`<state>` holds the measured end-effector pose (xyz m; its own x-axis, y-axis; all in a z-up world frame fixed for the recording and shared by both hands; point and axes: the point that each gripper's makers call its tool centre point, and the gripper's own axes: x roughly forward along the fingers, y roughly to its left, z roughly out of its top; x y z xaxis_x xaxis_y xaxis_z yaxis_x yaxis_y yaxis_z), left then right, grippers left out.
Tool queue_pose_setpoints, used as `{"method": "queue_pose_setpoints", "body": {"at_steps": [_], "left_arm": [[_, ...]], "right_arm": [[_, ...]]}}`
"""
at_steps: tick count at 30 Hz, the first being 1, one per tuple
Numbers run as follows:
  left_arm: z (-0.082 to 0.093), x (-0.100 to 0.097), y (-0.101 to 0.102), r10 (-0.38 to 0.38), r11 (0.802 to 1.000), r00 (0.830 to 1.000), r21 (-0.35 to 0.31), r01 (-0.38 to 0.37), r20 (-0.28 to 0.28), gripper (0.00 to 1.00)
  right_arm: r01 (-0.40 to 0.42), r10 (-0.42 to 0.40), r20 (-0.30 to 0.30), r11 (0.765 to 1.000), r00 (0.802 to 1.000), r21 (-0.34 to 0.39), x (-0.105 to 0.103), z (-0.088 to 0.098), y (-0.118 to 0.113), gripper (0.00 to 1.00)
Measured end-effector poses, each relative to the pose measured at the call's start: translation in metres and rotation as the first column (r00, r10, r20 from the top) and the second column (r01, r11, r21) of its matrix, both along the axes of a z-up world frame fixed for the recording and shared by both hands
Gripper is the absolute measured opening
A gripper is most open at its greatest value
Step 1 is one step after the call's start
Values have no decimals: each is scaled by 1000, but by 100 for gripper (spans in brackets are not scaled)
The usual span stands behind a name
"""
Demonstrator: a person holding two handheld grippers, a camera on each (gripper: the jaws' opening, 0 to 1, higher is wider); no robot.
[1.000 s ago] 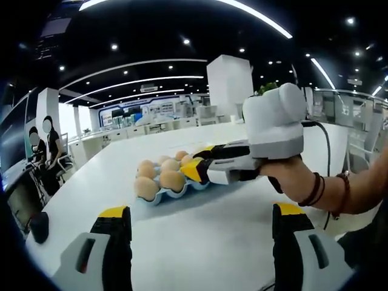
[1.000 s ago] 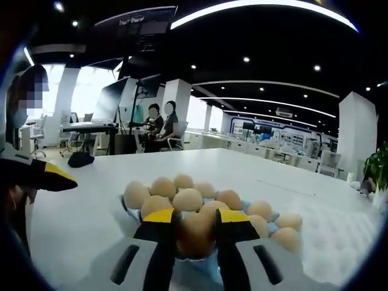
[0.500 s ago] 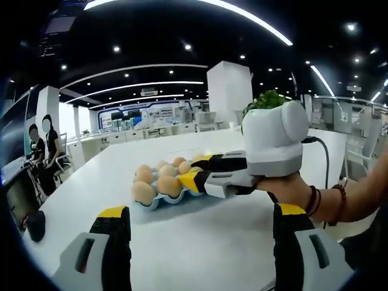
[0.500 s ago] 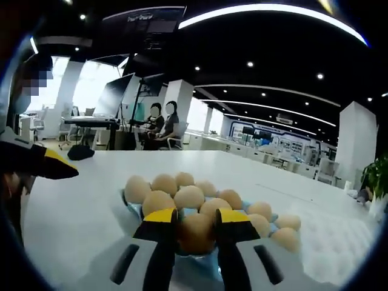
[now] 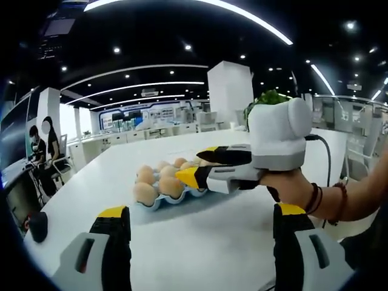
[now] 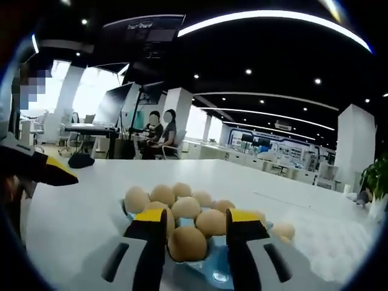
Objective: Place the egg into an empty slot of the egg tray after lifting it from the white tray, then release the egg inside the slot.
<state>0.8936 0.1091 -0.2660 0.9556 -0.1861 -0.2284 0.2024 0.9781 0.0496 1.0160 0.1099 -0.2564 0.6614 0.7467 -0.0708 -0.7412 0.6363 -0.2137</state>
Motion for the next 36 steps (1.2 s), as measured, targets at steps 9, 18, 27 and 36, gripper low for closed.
{"method": "queue_pose_setpoints", "body": {"at_steps": [9, 18, 27, 36], "left_arm": [[2, 0, -4, -10, 1000, 1000, 4, 10, 5, 100], [4, 1, -9, -19, 1000, 1000, 1, 19, 12, 100], [5, 1, -14, -26, 1000, 1000, 1, 26, 14, 100], [2, 3, -17, -25, 1000, 1000, 5, 25, 6, 100]], "right_arm": [[44, -41, -59, 998, 997, 53, 9, 11, -20, 70], [82, -75, -89, 994, 993, 72, 18, 14, -38, 81], [131, -121, -133, 989, 984, 71, 26, 11, -63, 87], [148, -128, -173, 983, 977, 107, 28, 20, -86, 87]]}}
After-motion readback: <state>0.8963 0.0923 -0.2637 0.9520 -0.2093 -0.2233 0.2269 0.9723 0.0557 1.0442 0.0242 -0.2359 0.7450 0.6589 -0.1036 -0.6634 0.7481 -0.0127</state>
